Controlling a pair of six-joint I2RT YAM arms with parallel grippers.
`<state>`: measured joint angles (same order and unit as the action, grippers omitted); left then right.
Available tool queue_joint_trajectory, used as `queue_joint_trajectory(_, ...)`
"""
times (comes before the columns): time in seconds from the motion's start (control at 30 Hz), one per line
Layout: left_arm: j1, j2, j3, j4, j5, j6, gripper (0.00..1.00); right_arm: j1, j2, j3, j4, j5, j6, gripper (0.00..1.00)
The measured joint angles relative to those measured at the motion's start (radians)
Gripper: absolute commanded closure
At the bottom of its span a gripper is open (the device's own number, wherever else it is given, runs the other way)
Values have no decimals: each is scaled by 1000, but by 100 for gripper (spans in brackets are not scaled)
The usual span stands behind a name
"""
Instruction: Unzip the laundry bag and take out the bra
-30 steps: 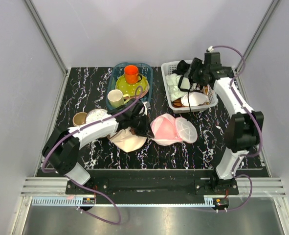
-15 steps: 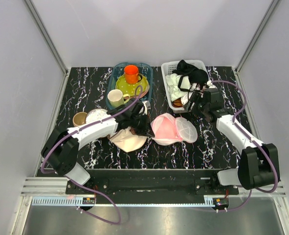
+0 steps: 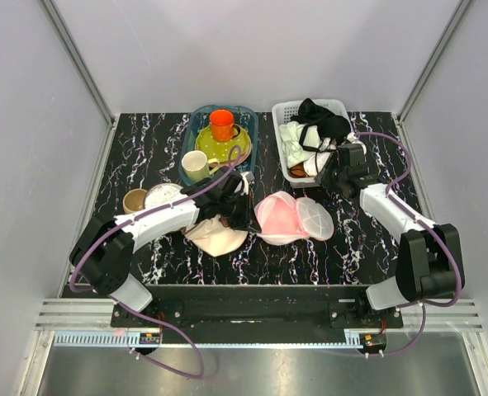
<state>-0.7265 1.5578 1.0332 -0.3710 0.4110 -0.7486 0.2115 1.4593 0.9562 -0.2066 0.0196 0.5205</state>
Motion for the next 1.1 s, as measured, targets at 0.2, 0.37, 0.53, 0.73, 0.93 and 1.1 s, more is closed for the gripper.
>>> queue_joint_trajectory(0.2, 0, 5, 0, 0, 3, 15, 100, 4, 6, 7, 13, 22, 16, 98)
queue_joint_trajectory(0.37, 0, 35, 2, 0, 11, 16, 100, 5, 2, 7, 14, 25, 16, 100)
queue_joint_trajectory(0.53, 0, 61, 14, -1, 20, 17, 100, 5, -31, 7, -5, 26, 7, 100)
queue_joint_trajectory(0.73, 0, 81, 49, -12, 30, 30, 100, 5, -73, 86, -27, 54, -18, 100)
queue_joint_trajectory(0.93, 0, 98, 109, -57, 38, 77, 100, -13, 92, 374, 5, 76, -58, 100)
queue_joint_trajectory(1.1, 0, 114, 137, -77, 40, 103, 100, -55, 388, 665, 40, 56, -63, 100)
